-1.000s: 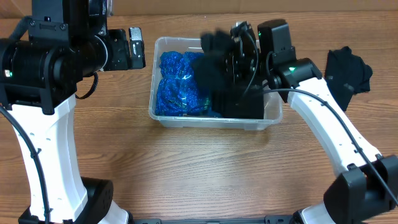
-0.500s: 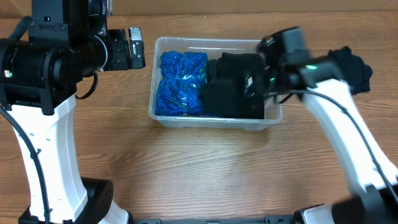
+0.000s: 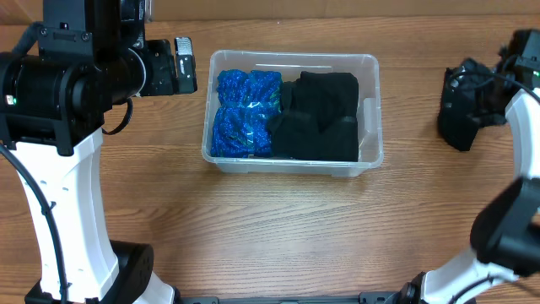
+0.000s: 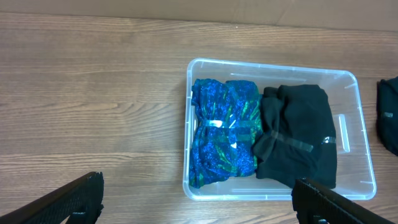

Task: Pack container
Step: 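Grasp the last black glove at the far right with the right gripper, then place the black glove into the bin over the sparkly bundle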

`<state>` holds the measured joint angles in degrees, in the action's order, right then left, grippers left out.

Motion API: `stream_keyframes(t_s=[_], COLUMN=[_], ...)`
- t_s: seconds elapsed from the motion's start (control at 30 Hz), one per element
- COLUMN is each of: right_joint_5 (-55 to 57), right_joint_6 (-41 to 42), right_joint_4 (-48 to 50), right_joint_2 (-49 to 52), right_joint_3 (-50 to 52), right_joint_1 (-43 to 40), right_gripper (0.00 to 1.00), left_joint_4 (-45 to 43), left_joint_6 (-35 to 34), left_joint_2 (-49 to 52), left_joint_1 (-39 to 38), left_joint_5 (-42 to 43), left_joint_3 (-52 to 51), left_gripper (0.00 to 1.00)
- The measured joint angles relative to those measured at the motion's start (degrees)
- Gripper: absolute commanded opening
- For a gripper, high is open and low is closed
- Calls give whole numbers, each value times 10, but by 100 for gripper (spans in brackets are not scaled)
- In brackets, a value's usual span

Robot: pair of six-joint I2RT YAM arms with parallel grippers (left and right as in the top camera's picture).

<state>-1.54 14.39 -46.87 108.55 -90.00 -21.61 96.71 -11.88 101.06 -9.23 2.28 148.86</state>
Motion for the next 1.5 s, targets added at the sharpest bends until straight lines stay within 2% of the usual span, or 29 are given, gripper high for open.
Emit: stream_keyframes(t_s=[0.2,0.23,0.3,0.33,0.37,0.43,0.47,0.53,0.73,0.8,0.9,1.03,1.13,1.27,1.47,1.5], right_joint_5=[-113,-130,-155,-163,-169,-178,-189,-200,-215,-227,-255,-294,-313,-270,-181,-166], right_joint_6=[8,13,24,26,30,31,35,36,26,18,13,12,35,120,247,259], right_joint_4=[80,93,113,122,126,125,122,108,32,-2,-62,-85,-78,-40,64,65], right_joint_2=[139,150,160,162,168,171,177,176,144,92,-54,-241,-322,-289,-136,-113], right_joint_3=[1,1,1,1,0,0,0,0,1,5,6,3,0,1,1,1], right_joint_1=[-74,-81,-88,-88,-87,-86,-84,-82,-79,-75,-48,38,163,317,493,508], right_gripper=[98,94,79,52,38,16,15,4,4,4,4,4,4,4,4,13], left_joint_4=[0,0,0,0,0,0,0,0,0,0,0,0,0,0,0,0], left_joint_6=[0,0,0,0,0,0,0,0,0,0,0,0,0,0,0,0], left_joint_2=[0,0,0,0,0,0,0,0,0,0,0,0,0,0,0,0], left_joint_1=[0,0,0,0,0,0,0,0,0,0,0,0,0,0,0,0], left_joint_5=[0,0,0,0,0,0,0,0,0,0,0,0,0,0,0,0], left_joint_3=[0,0,0,0,0,0,0,0,0,0,0,0,0,0,0,0], left_gripper=[100,100,100,100,100,100,100,100,100,100,100,100,100,100,100,100])
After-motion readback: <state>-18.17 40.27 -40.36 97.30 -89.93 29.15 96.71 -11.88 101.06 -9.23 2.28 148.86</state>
